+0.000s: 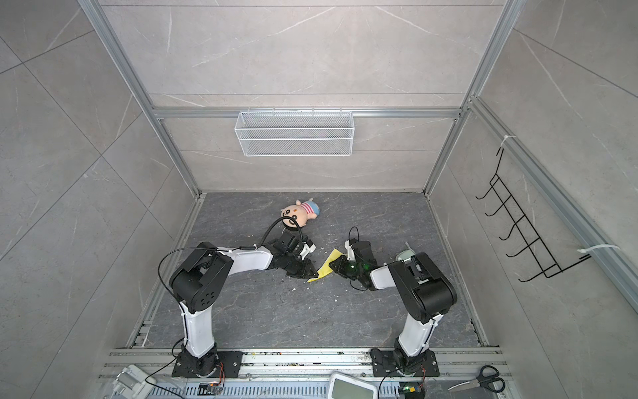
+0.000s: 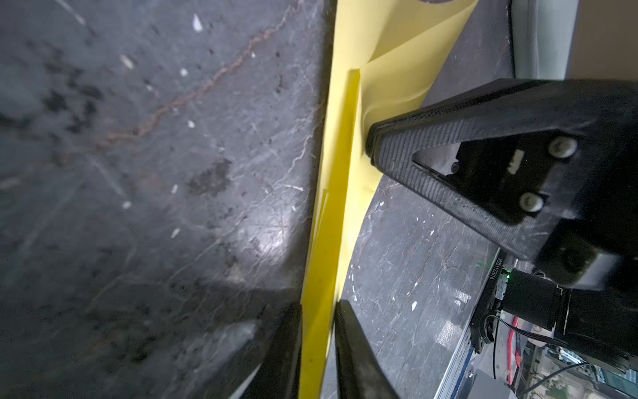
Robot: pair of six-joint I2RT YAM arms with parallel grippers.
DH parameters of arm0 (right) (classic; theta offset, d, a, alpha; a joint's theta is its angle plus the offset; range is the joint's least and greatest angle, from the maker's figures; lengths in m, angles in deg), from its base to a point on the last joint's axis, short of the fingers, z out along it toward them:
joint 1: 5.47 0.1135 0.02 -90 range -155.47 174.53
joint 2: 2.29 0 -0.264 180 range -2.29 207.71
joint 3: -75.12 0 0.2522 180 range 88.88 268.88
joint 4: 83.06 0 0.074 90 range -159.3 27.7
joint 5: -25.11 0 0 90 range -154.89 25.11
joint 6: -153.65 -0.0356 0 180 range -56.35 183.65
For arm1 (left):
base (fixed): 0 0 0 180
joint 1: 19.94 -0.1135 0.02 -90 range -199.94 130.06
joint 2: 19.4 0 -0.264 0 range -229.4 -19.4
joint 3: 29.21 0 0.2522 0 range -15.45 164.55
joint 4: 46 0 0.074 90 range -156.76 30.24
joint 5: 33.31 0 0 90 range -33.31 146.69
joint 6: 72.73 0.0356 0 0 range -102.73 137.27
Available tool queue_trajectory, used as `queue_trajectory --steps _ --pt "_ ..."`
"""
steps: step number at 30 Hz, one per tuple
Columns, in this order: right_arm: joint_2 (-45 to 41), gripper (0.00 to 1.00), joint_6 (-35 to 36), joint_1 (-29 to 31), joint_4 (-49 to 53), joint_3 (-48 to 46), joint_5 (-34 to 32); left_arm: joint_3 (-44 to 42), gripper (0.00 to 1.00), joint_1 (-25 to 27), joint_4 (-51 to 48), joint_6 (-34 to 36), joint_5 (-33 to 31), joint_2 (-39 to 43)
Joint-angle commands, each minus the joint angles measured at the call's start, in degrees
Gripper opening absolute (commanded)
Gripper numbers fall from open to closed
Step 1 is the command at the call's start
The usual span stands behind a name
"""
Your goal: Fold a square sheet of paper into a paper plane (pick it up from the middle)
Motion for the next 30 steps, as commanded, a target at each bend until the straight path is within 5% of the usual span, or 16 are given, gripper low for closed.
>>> queue_trajectory --steps 1,17,22,30 --pt "2.16 0.18 -0.12 -0.25 3.41 -0.77 -1.91 -0.90 0.18 -0.16 -1.32 -1.21 1.73 1.40" --pt "2.99 0.18 -0.23 -0.28 3.15 -0.50 -1.40 0.42 0.23 -2.20 -0.05 -7.44 6.24 2.97" --pt "2.84 0.18 0.93 -0.28 2.20 0.26 0.73 0.52 0.13 -2.31 0.59 -7.54 6.59 3.11" --pt "2.22 0.20 3.36 -0.29 1.53 2.48 5.30 -1.17 0.10 -1.02 0.45 -5.80 3.50 3.92"
